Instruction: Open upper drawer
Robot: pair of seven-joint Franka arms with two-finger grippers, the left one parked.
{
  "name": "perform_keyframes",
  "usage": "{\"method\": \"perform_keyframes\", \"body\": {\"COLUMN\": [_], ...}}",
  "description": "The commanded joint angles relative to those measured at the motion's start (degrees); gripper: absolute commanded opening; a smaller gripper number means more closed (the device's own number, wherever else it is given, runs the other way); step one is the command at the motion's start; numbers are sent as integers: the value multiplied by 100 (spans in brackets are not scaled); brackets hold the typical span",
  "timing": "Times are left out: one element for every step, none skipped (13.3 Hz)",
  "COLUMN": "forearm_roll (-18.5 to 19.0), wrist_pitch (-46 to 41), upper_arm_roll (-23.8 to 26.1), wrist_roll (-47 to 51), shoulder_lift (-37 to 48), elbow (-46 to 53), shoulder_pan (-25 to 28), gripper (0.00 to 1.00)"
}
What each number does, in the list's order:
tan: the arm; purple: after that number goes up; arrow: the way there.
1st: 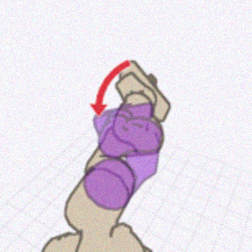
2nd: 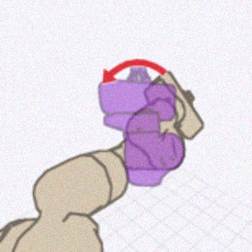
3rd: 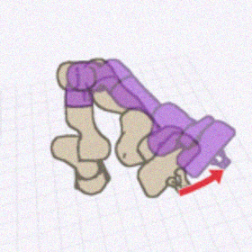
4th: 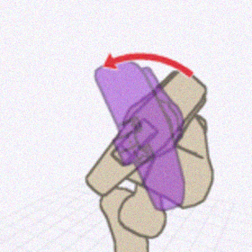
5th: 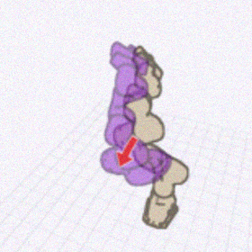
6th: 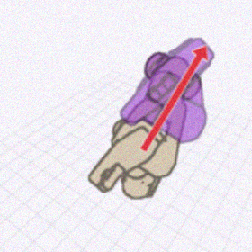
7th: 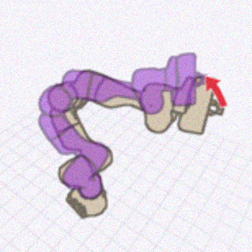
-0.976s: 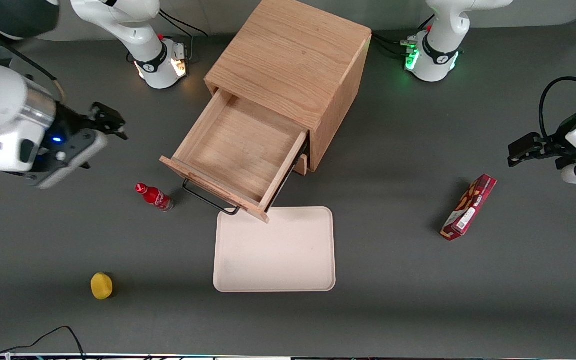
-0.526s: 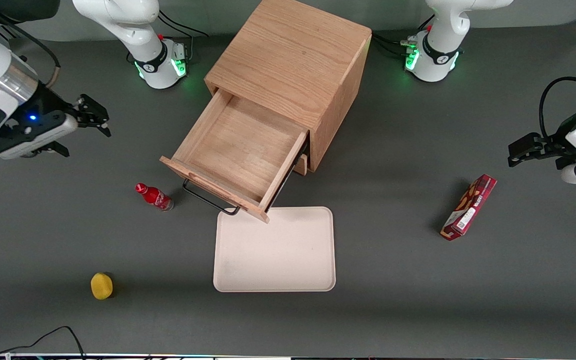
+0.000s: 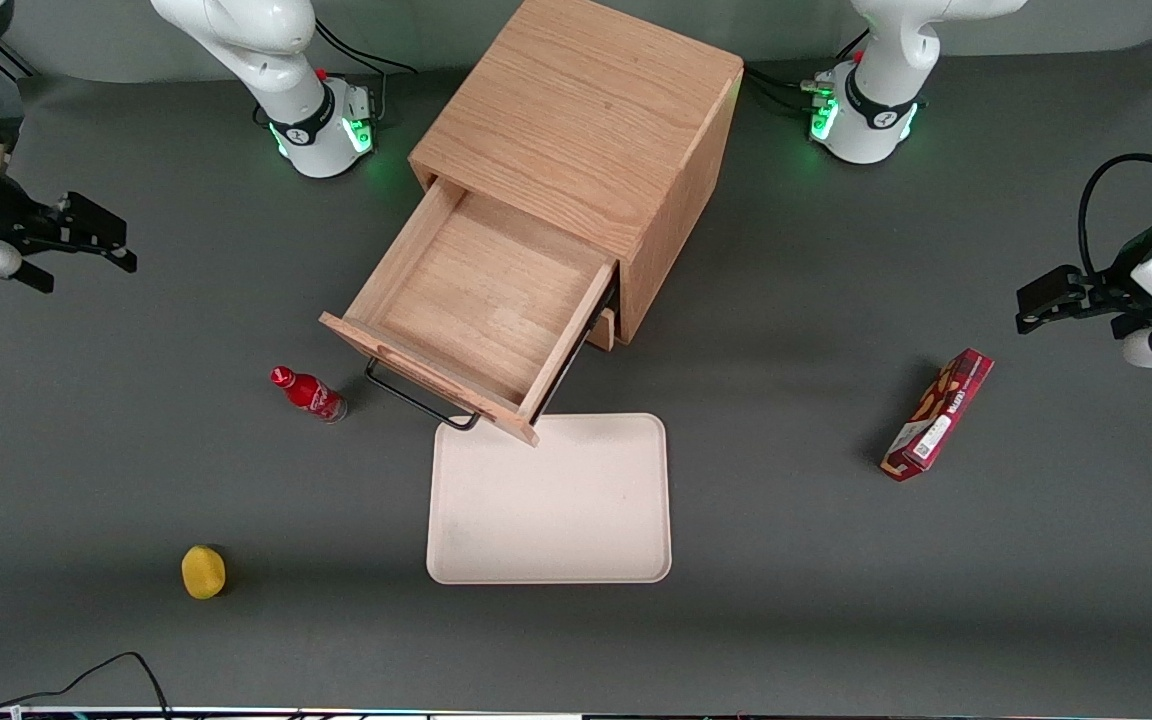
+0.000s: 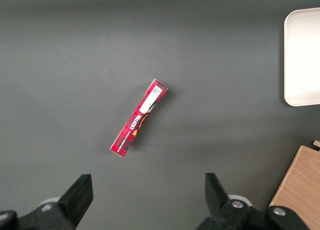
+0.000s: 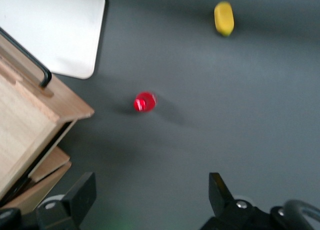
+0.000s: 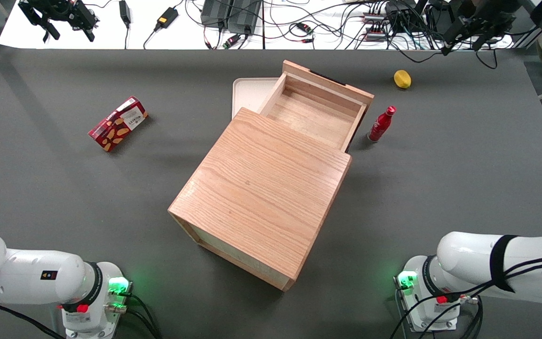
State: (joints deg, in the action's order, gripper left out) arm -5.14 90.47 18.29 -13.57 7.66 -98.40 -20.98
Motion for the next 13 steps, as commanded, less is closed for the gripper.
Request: {"method": "perform_keyframes", "body": {"forearm_roll": [-102,-102,-102,-84,55,170,180,180,188,197,197,206,206], "wrist_pitch": [-267,-293,-346,-398,-399,-408,-416,-416,-477,-600,-671,-697,-698], "upper_arm_roll": [35,52,0,-174,-498,-849,-1079,-1160,-1178,-1204,-1352,-1519,-1556], "wrist_roll": [223,284,459,522,548,592,627,628,636,671,776,908,944], "shoulder_lift": [121,165,218,219,219,201,157,122,35,-44,-80,-80,-80], "elbow": [75,75,58,58,92,136,198,250,320,417,470,479,488], "shoulder_pan": [-99,-116,-38,224,644,1066,1279,1316,1395,1517,1658,1877,1905], "gripper": [100,100,100,100,100,100,100,100,100,100,100,100,100]}}
